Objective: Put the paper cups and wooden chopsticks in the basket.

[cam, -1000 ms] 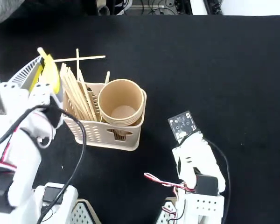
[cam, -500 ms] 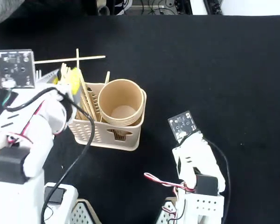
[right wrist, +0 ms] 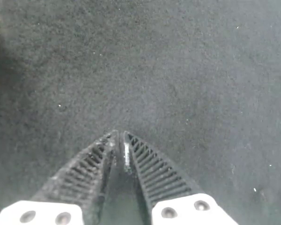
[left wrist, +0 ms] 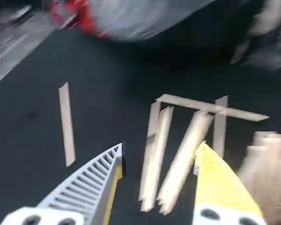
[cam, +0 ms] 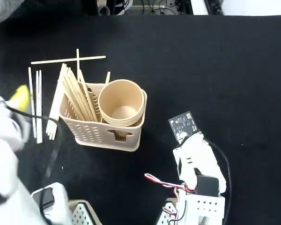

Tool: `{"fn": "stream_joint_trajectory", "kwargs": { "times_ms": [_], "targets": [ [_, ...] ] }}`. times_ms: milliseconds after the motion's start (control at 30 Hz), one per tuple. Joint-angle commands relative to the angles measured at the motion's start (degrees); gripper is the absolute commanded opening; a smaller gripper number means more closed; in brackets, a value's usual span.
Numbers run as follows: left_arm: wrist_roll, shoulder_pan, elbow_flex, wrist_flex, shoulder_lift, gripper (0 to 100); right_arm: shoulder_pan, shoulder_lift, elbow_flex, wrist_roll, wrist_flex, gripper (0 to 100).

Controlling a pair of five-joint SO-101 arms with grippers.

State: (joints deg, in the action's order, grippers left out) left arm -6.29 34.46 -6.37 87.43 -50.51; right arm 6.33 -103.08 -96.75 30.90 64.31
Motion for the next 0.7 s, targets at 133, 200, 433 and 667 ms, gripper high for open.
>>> {"fn": "stream_joint_trajectory", "kwargs": {
  "times_ms": [133,200,433,667],
  "targets": [
    [-6.24,17.71,1.98,-3.16,21.27,25,0.70,-4.00,0.13,0.44,0.26,1.3],
    [-6.59,21.05,1.98,-6.77,27.96,25,0.70,-4.00,0.13,0.44,0.35,1.3],
    [-8.53,27.47,3.47,-21.71,50.29,25,0.70,-4.00,0.13,0.44,0.35,1.3],
    [-11.52,27.91,13.93,-23.82,70.07,25,0.70,-4.00,0.13,0.44,0.35,1.3]
  ]
}}
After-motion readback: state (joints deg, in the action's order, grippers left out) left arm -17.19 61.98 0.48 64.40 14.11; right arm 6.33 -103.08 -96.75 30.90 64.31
